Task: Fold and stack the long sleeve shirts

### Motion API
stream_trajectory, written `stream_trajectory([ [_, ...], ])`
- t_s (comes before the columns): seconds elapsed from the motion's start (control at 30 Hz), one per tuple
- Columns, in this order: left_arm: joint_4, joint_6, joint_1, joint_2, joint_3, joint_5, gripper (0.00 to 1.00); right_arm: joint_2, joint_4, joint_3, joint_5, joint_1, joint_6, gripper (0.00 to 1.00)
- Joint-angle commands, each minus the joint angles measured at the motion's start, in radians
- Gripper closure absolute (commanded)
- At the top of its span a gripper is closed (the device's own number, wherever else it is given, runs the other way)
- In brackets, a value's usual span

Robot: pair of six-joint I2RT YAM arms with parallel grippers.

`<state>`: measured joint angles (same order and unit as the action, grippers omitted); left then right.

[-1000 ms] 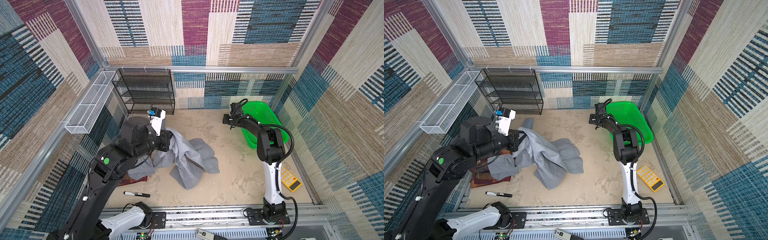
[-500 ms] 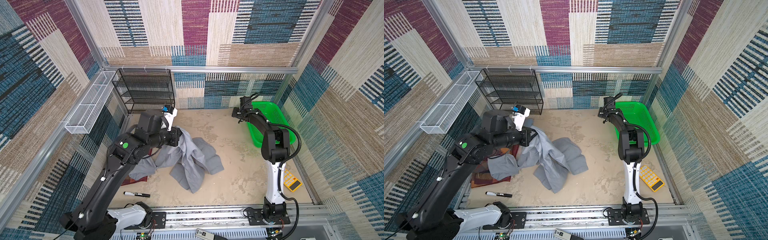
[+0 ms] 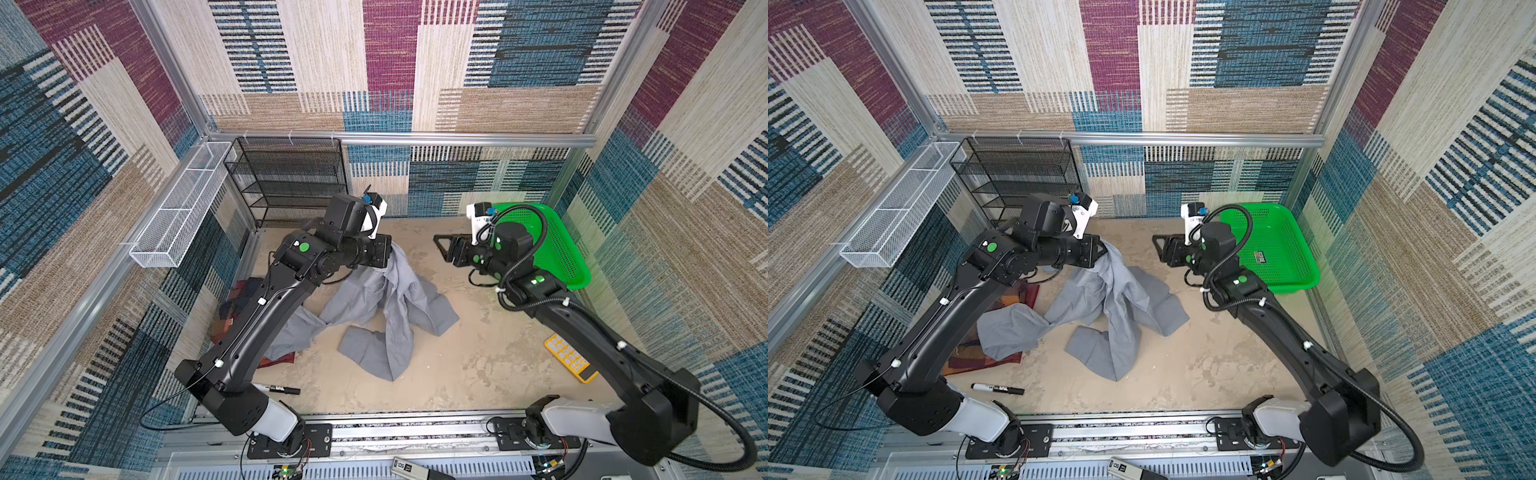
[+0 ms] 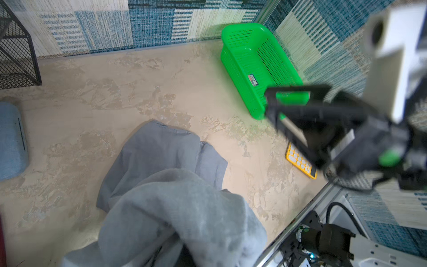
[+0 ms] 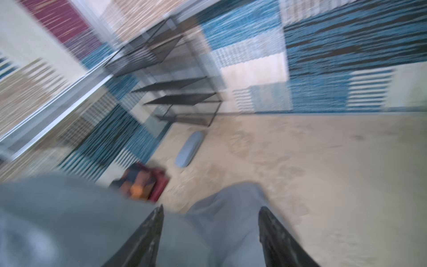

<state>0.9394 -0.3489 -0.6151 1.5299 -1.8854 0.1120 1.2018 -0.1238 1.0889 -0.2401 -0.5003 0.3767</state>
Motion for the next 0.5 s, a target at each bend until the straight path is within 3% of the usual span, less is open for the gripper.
stream_trajectory([
  [0.0, 0.040, -0.109, 0.002, 0.009, -0.034, -0.062, 1.00, -0.124, 0.052, -0.072, 0.006, -0.101, -0.079, 0.34],
  [0.13, 0.070, -0.252, 0.004, 0.011, -0.048, -0.142, 1.00, -0.204, 0.049, -0.116, 0.176, -0.353, -0.177, 0.33],
  [0.3, 0.143, -0.404, 0.007, 0.054, -0.129, -0.157, 1.00, -0.117, -0.005, -0.087, 0.469, -0.627, -0.250, 0.32],
  [0.4, 0.178, -0.482, 0.008, 0.087, -0.161, -0.122, 1.00, -0.042, 0.050, -0.089, 0.553, -0.693, -0.252, 0.32],
  [0.47, 0.184, -0.537, 0.008, 0.095, -0.150, -0.100, 1.00, 0.013, 0.072, -0.058, 0.672, -0.731, -0.239, 0.33],
])
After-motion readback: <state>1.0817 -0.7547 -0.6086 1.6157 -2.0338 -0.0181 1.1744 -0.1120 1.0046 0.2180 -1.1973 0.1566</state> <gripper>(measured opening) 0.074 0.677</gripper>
